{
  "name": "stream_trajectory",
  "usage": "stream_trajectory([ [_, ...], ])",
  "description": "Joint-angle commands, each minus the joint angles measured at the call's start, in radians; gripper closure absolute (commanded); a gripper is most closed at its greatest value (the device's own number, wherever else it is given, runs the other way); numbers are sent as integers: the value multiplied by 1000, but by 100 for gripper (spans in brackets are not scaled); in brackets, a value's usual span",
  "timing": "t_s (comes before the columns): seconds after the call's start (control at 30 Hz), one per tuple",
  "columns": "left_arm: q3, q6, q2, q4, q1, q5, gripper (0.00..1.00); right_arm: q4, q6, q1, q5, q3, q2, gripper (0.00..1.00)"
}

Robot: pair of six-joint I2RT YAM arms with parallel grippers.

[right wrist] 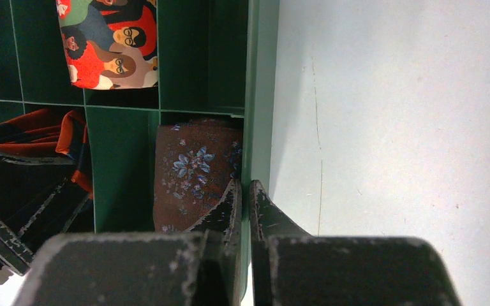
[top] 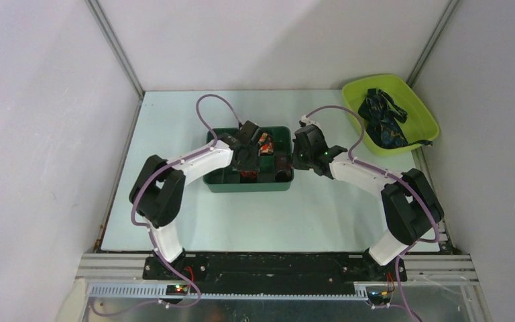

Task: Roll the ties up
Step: Place the tie in the storage box.

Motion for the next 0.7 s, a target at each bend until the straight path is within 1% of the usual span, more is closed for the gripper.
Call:
stream_trajectory([
  [0.0,35,24,39,0,-6,-39,100,-19,-31,16,-32,-21,18,100],
  [0.1,41,25,53,-10,-9,-51,100,-19,-32,16,-34,-20,21,100],
  [0.17,44,25,49,-18,-11,-62,96,-18,-32,15,-36,-21,21,100],
  [0.2,44,25,46,-20,-10,-65,91,-19,-32,15,-36,-20,19,100],
  [0.23,44,26,35,-21,-10,-75,88,-19,-31,16,-35,-20,20,100],
  [0.27,45,26,29,-24,-11,-80,83,-19,-31,16,-36,-20,21,100],
  [0.33,50,27,13,-34,-11,-95,76,-18,-32,16,-38,-20,21,100],
  [0.47,68,30,-12,-53,-15,-103,66,-17,-30,16,-40,-21,24,100],
  [0.57,80,31,-22,-69,-18,-104,57,-15,-29,16,-42,-20,29,100],
  [0.67,88,29,-34,-76,-21,-108,52,-13,-29,17,-45,-20,31,100],
])
